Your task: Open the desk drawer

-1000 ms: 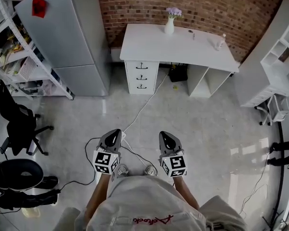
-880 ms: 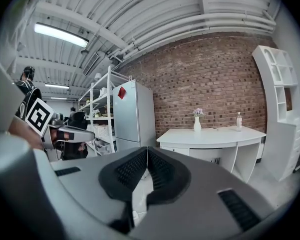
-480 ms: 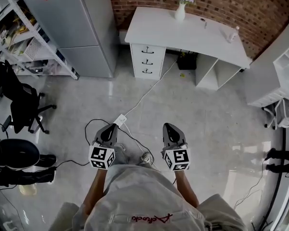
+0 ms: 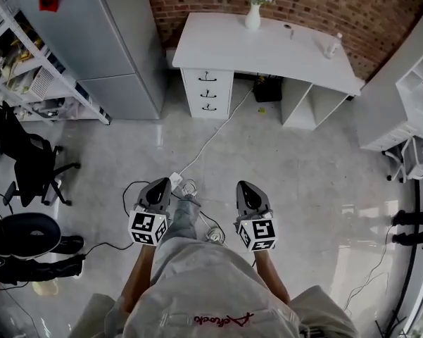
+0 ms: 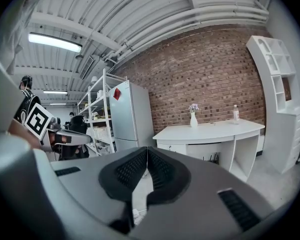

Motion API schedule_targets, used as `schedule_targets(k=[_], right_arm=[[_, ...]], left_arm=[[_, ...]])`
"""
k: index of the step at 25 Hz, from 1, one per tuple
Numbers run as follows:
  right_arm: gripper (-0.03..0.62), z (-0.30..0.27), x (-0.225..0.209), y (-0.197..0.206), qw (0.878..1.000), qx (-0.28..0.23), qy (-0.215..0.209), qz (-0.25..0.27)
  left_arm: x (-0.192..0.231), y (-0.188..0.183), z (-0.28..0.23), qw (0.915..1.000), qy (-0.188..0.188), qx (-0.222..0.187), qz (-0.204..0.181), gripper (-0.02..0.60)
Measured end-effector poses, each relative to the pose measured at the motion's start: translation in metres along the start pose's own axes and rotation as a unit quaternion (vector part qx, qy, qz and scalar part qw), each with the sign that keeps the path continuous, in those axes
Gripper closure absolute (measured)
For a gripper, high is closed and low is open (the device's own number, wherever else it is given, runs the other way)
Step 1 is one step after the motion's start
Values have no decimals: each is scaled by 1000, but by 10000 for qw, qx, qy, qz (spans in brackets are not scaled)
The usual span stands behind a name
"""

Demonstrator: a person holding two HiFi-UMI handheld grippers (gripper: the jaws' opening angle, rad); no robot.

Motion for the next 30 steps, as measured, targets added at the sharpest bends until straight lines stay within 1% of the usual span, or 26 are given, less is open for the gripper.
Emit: schedule_targets(k=[7, 11, 16, 24, 30], right_arm=[[577, -14, -16, -5, 9995, 16, 303, -24], [577, -42, -29, -10, 9990, 63, 439, -6], [577, -106, -39, -28, 9986, 101, 509, 118], [577, -230, -39, -79, 9982, 141, 515, 260], [577, -306, -43, -97, 9975, 268, 576, 315]], left_arm=[[15, -6, -44, 9997, 209, -121, 32, 569], [35, -7, -81, 9994, 293, -177, 76, 569], [77, -10, -138, 9989, 386, -231, 150, 569], [166, -32, -223, 9976, 592, -245, 258, 569], [220, -34, -278, 9966, 713, -195, 360, 569]])
Point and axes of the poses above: the fingertips, and each gripper's own axes: z backward along the fingers, x to its left, y out of its underside, the point moved 10 cm from there along z, backward along the fingers, and after that the axes turned 11 degrees about -z, right-handed, at the moved point
